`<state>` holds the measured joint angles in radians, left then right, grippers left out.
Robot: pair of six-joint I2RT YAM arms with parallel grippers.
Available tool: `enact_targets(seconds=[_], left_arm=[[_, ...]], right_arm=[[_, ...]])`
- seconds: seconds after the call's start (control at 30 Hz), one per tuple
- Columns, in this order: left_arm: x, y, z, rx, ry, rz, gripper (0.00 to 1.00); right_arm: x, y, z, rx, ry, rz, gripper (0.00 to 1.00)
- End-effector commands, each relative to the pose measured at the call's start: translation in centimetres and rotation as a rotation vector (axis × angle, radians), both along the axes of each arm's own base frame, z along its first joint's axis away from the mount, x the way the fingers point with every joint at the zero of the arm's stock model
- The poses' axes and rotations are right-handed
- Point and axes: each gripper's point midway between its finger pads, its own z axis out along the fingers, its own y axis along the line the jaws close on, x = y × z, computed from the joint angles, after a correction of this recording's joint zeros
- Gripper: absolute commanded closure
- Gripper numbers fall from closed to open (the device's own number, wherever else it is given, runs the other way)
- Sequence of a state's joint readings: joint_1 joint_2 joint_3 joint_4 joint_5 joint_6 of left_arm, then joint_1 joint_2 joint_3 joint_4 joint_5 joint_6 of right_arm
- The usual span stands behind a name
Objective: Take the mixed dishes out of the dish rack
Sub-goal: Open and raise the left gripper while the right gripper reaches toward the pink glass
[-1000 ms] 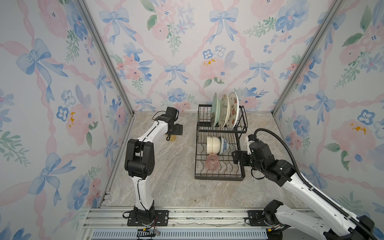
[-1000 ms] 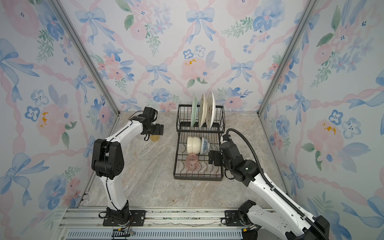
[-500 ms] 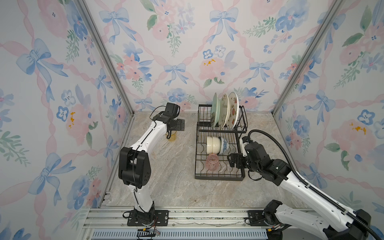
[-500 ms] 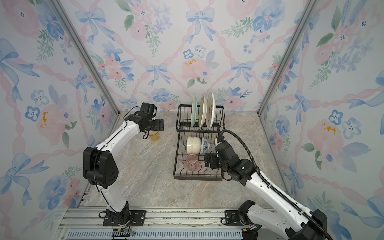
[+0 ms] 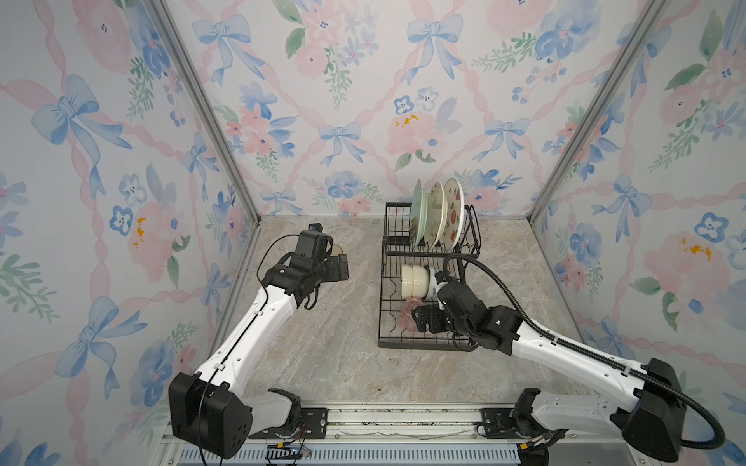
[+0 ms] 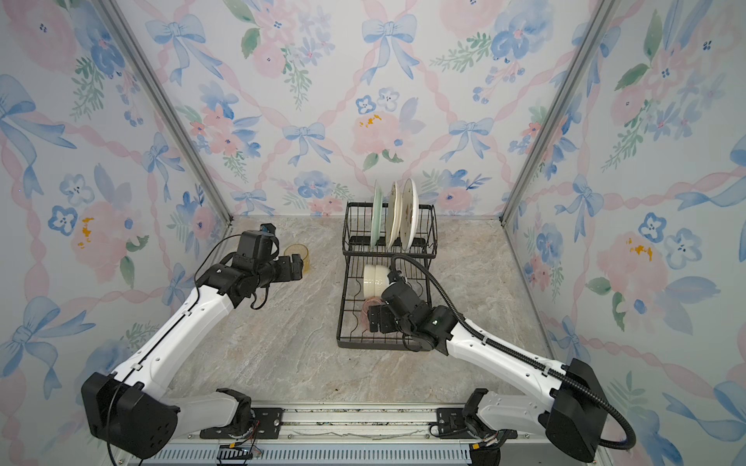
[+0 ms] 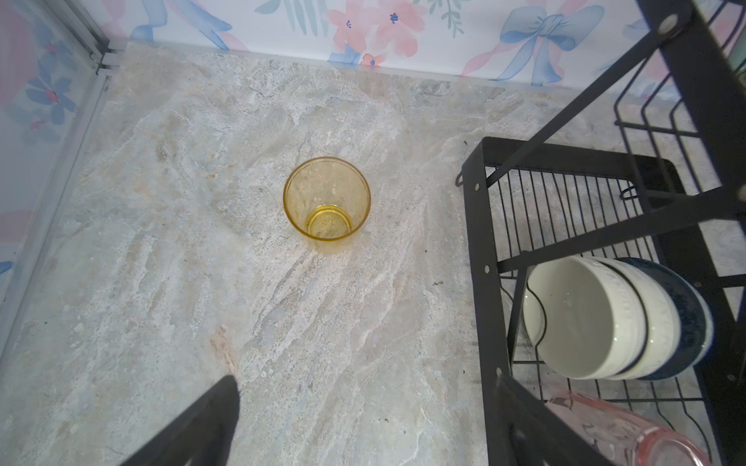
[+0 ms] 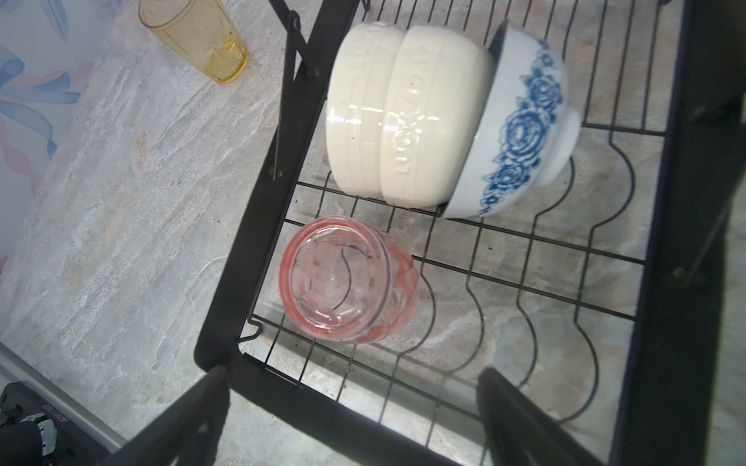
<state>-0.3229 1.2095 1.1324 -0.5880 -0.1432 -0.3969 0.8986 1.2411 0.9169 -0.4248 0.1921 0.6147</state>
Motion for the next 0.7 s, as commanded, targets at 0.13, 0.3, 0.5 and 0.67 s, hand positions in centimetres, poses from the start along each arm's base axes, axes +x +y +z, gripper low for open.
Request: enact_targets(seconds=[0.13,0.3,0.5,0.67], left_arm=[[-3.4,-0.5,2.0,-0.112,-0.098,-0.040,0.02],[-5.4,-0.2,2.6,-0.120,-0.147,-0.078,0.02],[-6.1,-0.6,1.9,-0.123,-0.137,-0.115,0.02],[-5.9,-1.4,0.5,-0.114,-0.102,-0.162,0.02]], right_arm=[[1.5,2.8,0.5,0.013,-0.029,-0.069,0.01],[1.8,2.9,-1.0,-0.051,-0.023,-0.138,0.04],[2.1,2.7,-1.7,-0.104,-0.030,-0.215,0.06],[2.5,3.0,-2.6,-0.144,-0.011,-0.231,0.09]])
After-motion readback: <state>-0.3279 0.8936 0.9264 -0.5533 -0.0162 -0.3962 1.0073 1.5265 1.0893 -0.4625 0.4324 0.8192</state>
